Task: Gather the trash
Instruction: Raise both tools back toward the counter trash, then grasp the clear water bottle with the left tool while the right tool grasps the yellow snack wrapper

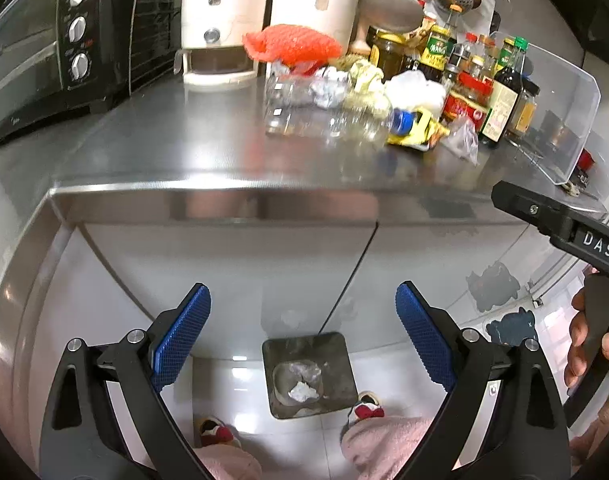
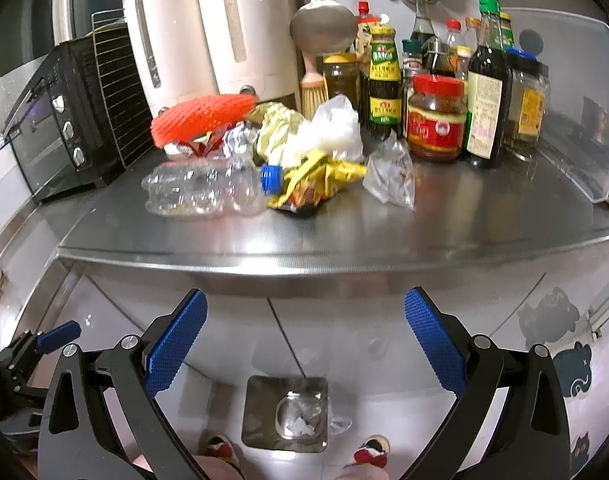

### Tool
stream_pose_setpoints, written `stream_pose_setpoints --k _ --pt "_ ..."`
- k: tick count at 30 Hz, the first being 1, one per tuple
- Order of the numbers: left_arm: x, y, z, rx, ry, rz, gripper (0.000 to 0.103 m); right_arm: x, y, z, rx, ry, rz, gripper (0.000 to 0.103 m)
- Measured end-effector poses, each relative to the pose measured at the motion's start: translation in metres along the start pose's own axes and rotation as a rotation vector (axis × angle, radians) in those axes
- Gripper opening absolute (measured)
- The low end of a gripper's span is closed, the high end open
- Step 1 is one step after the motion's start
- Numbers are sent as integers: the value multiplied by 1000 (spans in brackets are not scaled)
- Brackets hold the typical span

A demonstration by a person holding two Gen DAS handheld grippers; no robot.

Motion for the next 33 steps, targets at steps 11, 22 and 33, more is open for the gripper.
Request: stream_pose_setpoints --k 11,22,33 --pt "8 -46 -9 33 -7 -32 87 19 -38 -4 24 -32 -5 80" --pt "31 -79 -17 46 0 -29 76 66 -55 -2 37 -65 50 48" --pt "47 -99 -9 63 -41 -40 77 93 -62 4 31 -83 68 46"
Point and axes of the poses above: each gripper's, at about its wrist camera, not at the fingertips, and x roughly the way its jaws point, z to its left, y to its underside, the point moved 10 cm from there along x, roughly the way its jaws point, and after that the axes turned 5 degrees about z, right-handed, at the moved point
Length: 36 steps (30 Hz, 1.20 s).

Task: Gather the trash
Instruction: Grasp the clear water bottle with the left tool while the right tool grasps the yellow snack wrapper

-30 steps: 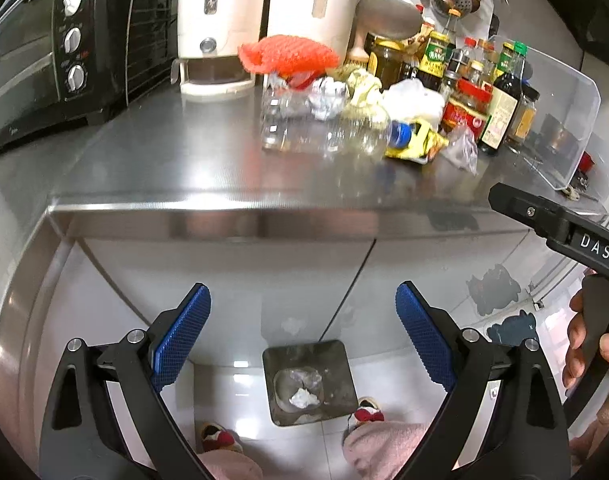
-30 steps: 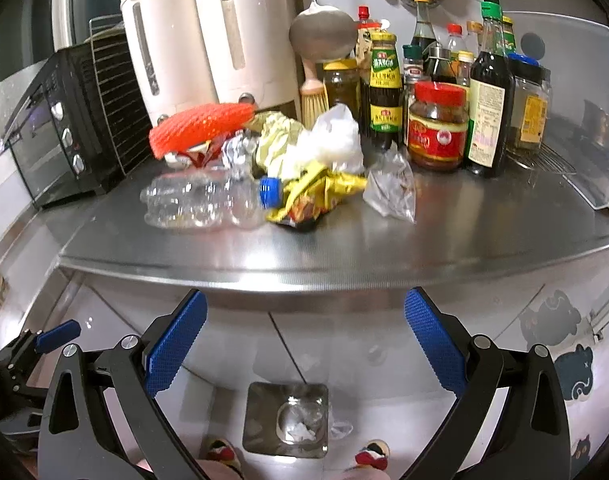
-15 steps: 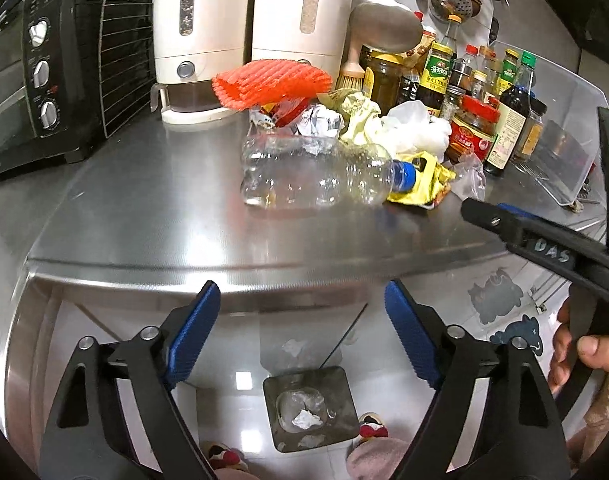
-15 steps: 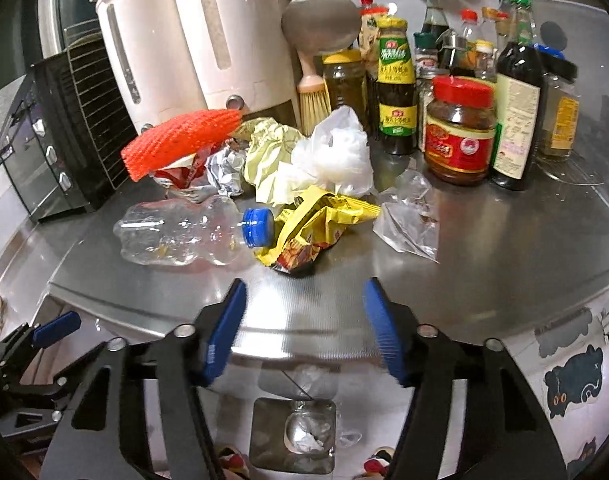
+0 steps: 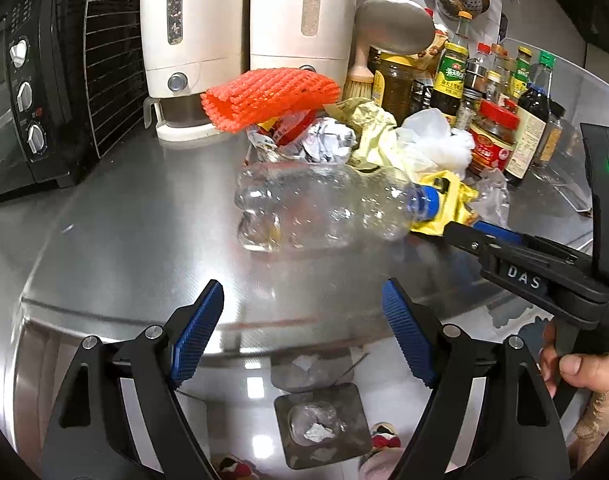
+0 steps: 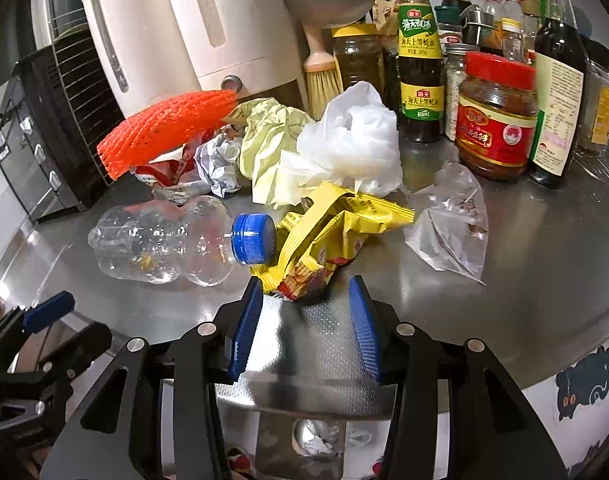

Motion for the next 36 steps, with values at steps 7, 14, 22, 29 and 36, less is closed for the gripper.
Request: stream_pose_setpoints --k 7,14,22,29,36 --pt "8 -12 1 23 1 -7 79 7 -5 3 -18 -3 5 37" --pt "4 -32 -8 87 -7 -40 84 13 -8 -2 -15 15 15 31" --pt "20 -54 -9 112 -4 -41 87 10 -14 -8 -31 36 23 22" --pt "34 -69 -13 138 40 -35 89 12 -12 -8 -35 19 35 18" --pt "51 -75 -18 195 88 -18 89 12 -13 -12 -4 10 45 17"
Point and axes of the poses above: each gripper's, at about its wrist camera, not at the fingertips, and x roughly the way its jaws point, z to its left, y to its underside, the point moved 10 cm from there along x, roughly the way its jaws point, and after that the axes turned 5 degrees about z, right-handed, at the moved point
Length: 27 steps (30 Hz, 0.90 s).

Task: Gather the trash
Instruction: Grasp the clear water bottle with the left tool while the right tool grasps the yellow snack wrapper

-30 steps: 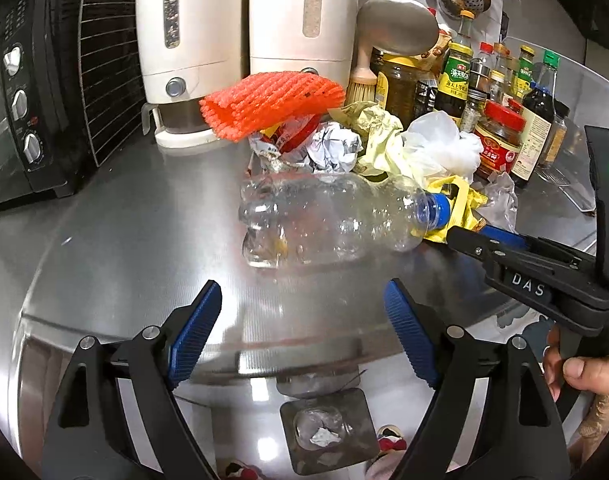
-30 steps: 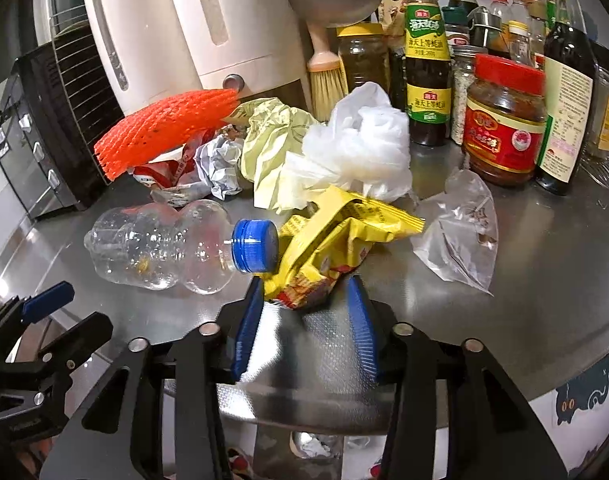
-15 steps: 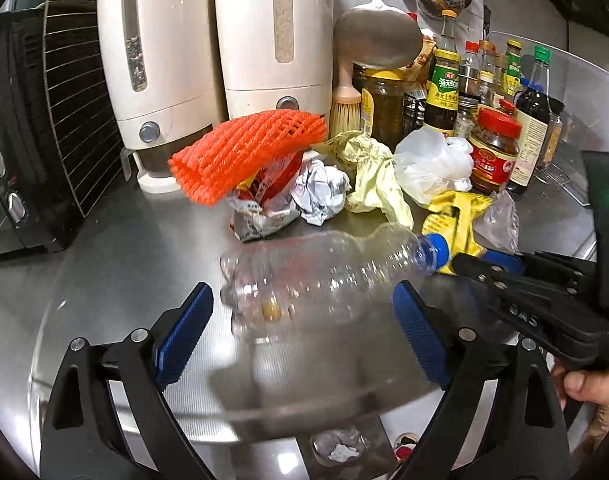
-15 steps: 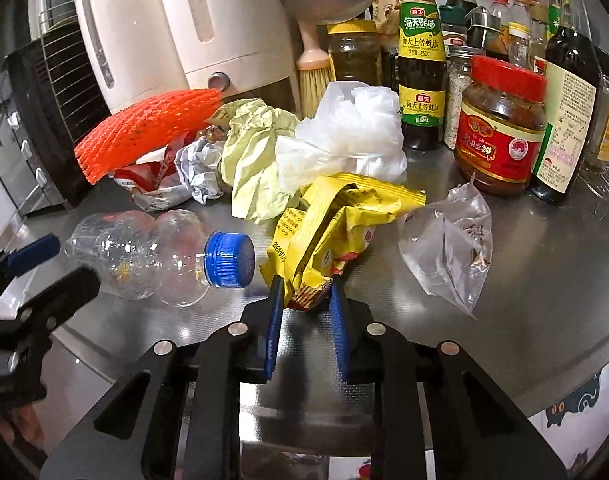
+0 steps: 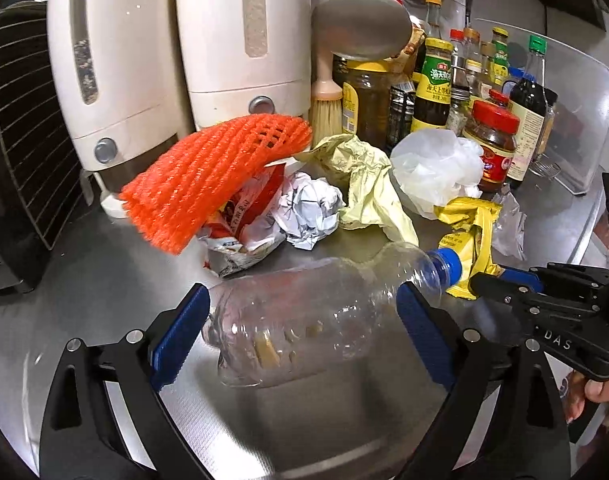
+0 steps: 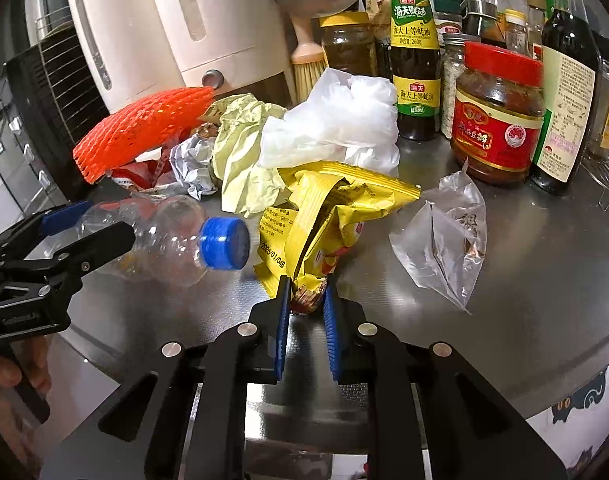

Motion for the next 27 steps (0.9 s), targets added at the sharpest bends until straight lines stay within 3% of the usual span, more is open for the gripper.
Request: stream_pose_setpoints --k 3,17,23,25,27 --pt "3 -1 -8 39 51 -1 89 1 -2 1 1 0 -1 17" --pt "7 9 -52 215 111 10 89 14 -21 -17 27 95 -40 17" --pt "12 13 -68 267 90 20 89 20 -27 -18 -9 109 -31 17" --pt "14 16 -74 246 154 48 85 23 -28 -15 -17 103 -24 16" --pt "15 18 -79 270 139 50 78 27 -32 -14 -16 86 -18 16"
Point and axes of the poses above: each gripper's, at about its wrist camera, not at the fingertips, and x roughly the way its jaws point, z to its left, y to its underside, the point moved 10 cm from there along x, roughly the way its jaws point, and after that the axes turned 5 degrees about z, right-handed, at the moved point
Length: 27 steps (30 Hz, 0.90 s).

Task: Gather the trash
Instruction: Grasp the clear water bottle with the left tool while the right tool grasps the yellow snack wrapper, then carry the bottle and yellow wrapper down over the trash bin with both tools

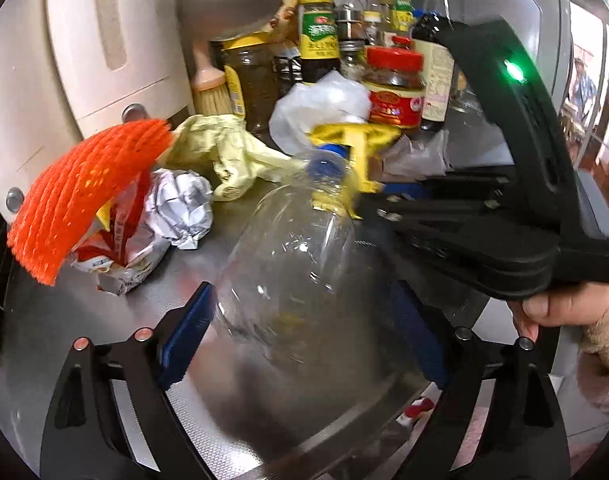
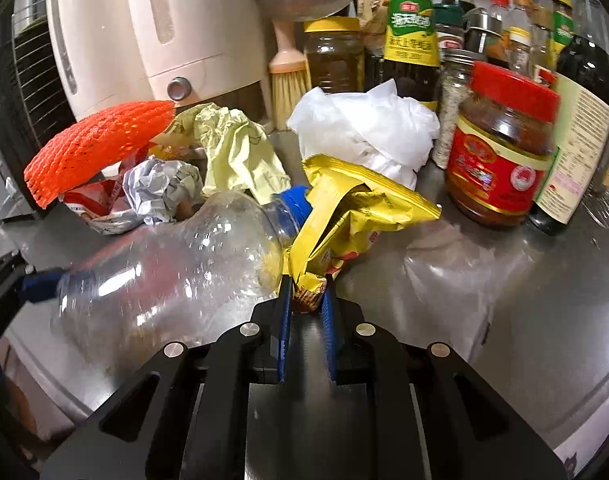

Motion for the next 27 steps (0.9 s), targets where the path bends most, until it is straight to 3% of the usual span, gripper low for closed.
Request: stream_pose_setpoints --k 6,10,18,27 --pt "16 -7 -13 9 -43 4 76 5 -6 3 2 -37 10 15" --pt "25 -11 -11 -48 -22 5 59 7 -9 1 4 -40 10 15" --pt "18 -6 -11 -52 -54 -1 58 -10 -2 -3 6 -39 -3 14" --pt "-28 21 -22 -115 -105 -3 58 -62 18 10 -4 -60 -31 14"
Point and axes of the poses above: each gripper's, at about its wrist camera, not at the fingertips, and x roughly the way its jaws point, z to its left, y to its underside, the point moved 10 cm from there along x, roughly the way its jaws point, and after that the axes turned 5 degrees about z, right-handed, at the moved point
